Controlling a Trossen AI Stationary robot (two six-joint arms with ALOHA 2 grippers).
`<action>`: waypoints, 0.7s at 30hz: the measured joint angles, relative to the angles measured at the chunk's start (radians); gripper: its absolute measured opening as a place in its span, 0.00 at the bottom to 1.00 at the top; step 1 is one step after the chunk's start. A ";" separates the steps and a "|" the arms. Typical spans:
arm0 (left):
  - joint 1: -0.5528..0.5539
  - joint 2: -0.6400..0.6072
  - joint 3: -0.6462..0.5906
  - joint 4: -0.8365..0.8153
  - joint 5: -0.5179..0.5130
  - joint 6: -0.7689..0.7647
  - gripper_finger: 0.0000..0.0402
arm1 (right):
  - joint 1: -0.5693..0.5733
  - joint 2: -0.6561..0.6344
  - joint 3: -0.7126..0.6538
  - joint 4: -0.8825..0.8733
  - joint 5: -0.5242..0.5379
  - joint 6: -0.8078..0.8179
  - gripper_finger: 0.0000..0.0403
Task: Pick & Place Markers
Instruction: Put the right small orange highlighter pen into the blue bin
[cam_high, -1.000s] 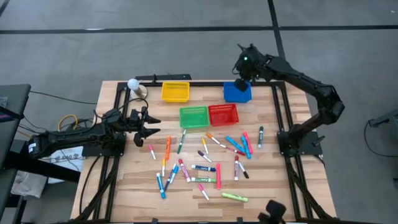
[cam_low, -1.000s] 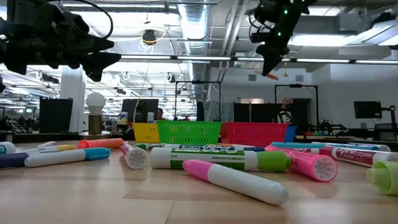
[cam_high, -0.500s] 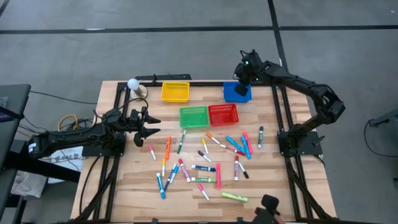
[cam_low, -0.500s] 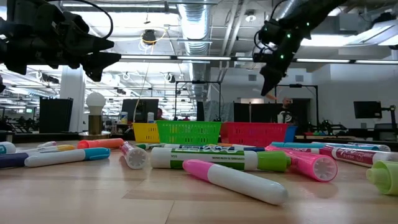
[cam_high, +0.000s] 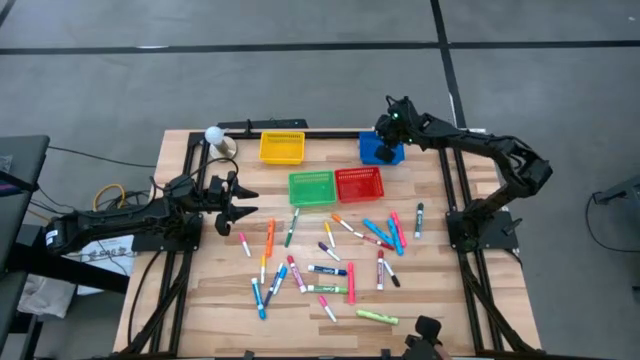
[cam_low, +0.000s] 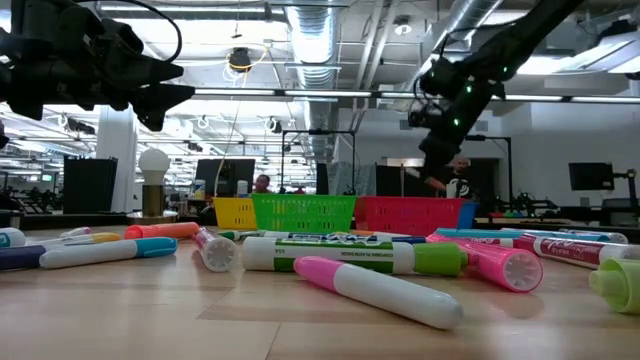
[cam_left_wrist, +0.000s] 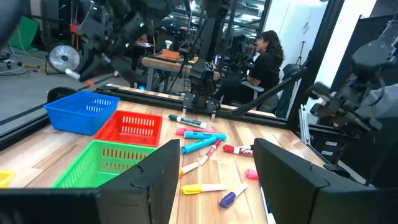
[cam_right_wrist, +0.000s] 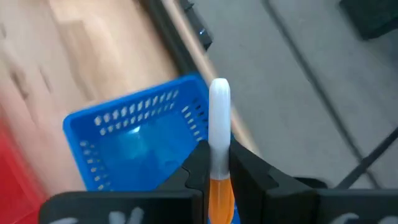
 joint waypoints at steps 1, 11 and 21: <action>0.000 0.000 0.000 0.000 0.000 0.000 0.51 | -0.004 0.022 -0.001 -0.003 -0.003 0.000 0.10; 0.000 0.000 0.000 0.004 0.000 0.000 0.51 | -0.010 0.207 0.072 0.033 0.003 0.002 0.11; 0.000 0.012 0.000 0.006 -0.027 0.000 0.51 | -0.012 0.242 0.162 -0.131 -0.006 -0.041 0.11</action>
